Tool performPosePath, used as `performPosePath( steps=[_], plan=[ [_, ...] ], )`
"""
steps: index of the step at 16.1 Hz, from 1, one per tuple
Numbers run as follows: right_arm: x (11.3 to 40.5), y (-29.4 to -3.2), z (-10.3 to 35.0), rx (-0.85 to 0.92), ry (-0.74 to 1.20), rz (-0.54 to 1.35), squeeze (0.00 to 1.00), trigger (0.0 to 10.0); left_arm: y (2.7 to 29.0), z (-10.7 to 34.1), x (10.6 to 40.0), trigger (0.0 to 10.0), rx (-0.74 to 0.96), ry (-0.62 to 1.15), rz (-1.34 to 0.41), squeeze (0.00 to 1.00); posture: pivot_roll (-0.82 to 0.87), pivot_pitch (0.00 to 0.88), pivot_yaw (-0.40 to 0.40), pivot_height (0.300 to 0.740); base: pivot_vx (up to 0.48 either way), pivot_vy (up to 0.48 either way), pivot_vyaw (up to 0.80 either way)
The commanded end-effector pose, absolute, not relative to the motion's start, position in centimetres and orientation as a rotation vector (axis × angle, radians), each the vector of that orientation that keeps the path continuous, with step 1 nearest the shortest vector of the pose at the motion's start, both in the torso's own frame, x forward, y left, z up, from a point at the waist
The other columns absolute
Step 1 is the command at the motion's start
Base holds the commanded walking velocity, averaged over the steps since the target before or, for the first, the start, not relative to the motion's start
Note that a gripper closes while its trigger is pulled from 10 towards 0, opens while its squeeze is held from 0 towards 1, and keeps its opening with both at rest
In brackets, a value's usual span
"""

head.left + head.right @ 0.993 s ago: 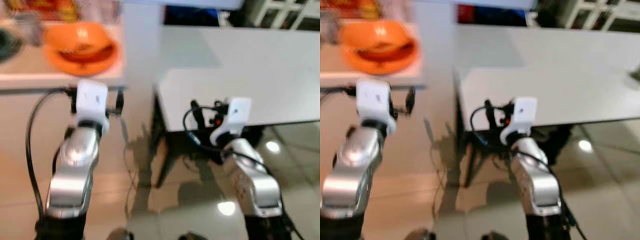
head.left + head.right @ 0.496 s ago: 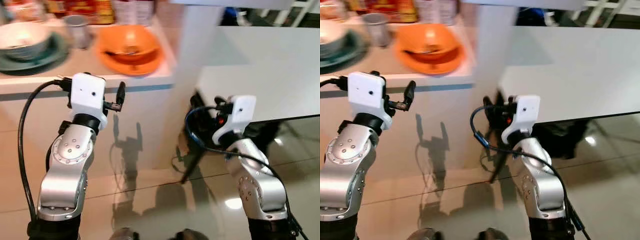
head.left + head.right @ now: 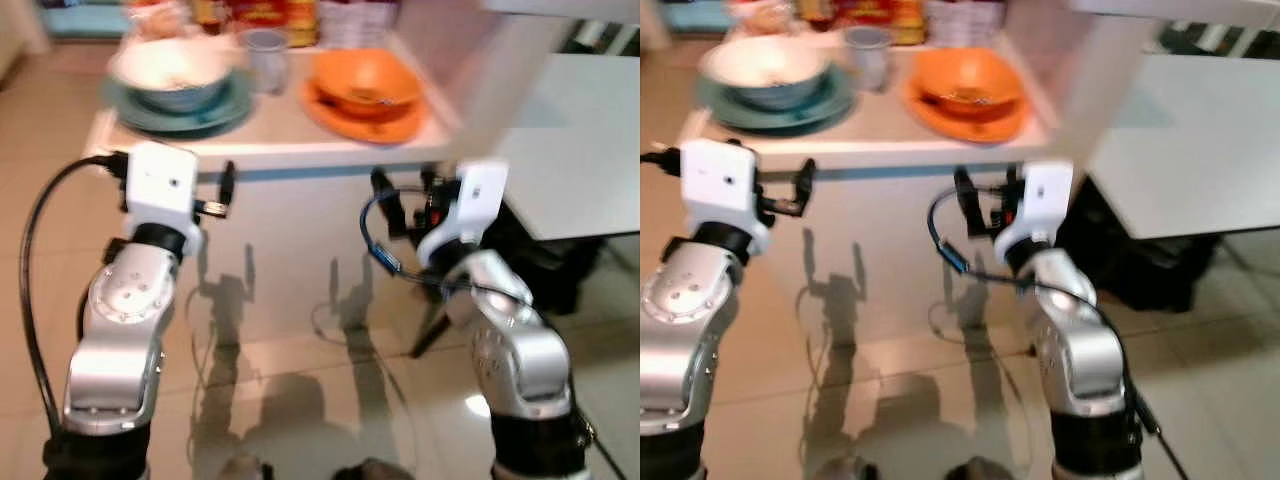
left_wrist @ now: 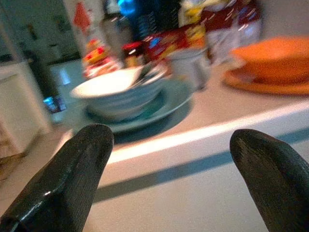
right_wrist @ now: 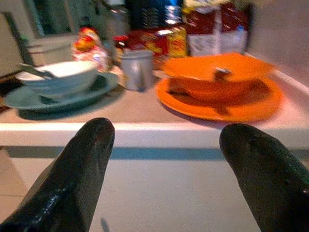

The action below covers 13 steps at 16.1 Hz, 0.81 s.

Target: Setting the table

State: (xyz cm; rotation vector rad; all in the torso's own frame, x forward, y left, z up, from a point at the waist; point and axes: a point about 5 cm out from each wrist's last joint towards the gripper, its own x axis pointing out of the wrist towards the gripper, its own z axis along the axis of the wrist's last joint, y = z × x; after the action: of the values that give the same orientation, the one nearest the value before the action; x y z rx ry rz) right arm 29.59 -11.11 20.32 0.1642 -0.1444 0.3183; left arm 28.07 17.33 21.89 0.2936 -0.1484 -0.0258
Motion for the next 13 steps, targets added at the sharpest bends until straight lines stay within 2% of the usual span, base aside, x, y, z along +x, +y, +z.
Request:
performPosePath(
  steps=[1, 4, 13],
  plan=[
    [29.7, -12.1, 20.5, 0.158, -0.133, 0.280, 0.00, 10.0, 17.0, 21.6, 28.3, 10.0, 0.321, -0.127, -0.049, 0.00, 0.04, 0.099, -0.062, 0.740, 0.000, 0.000, 0.00],
    [30.7, -12.7, 23.2, 0.171, -0.182, 0.261, 0.00, 10.0, 15.9, 23.1, 28.0, 10.0, 0.239, -0.209, -0.108, 0.00, 0.04, 0.088, -0.067, 0.740, 0.100, 0.000, 0.00],
    [31.1, -13.8, 24.7, 0.170, -0.187, 0.220, 0.00, 10.0, 15.3, 23.4, 27.8, 10.0, 0.190, -0.226, -0.125, 0.00, 0.03, 0.093, -0.071, 0.740, 0.370, 0.000, 0.00]
  ],
)
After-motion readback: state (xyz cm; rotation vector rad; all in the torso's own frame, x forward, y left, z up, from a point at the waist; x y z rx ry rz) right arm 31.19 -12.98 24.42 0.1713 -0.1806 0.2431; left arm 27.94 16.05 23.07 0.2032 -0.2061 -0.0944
